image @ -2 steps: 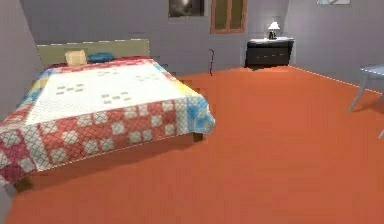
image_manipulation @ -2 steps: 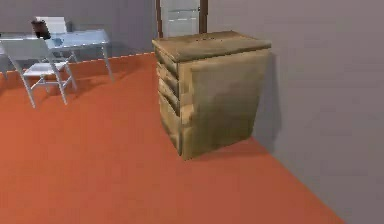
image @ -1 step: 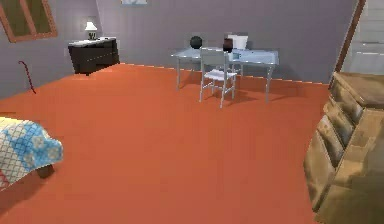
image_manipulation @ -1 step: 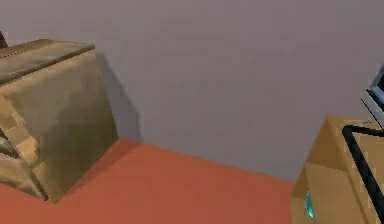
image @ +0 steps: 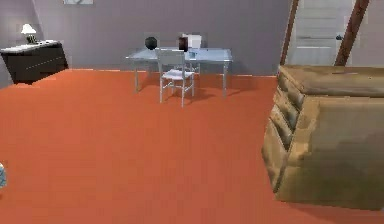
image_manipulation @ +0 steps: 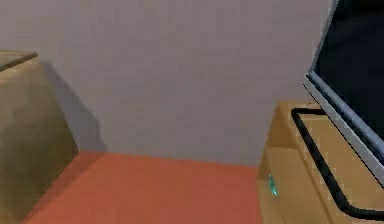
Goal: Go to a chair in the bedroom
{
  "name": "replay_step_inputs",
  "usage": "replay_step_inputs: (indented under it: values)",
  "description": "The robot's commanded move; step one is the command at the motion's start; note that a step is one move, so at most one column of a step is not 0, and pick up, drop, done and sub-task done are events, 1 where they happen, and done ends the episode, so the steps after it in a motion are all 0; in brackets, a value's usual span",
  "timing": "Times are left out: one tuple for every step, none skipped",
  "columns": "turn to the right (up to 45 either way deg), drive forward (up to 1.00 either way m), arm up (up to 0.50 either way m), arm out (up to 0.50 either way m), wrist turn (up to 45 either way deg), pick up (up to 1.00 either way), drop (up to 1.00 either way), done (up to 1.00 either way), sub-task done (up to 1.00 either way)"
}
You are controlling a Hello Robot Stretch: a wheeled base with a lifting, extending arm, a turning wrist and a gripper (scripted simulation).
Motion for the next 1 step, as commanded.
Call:
replay_step_inputs:
  values:
    - [0.0,1.00,0.00,0.00,0.0,0.00,0.00,0.00,0.00]
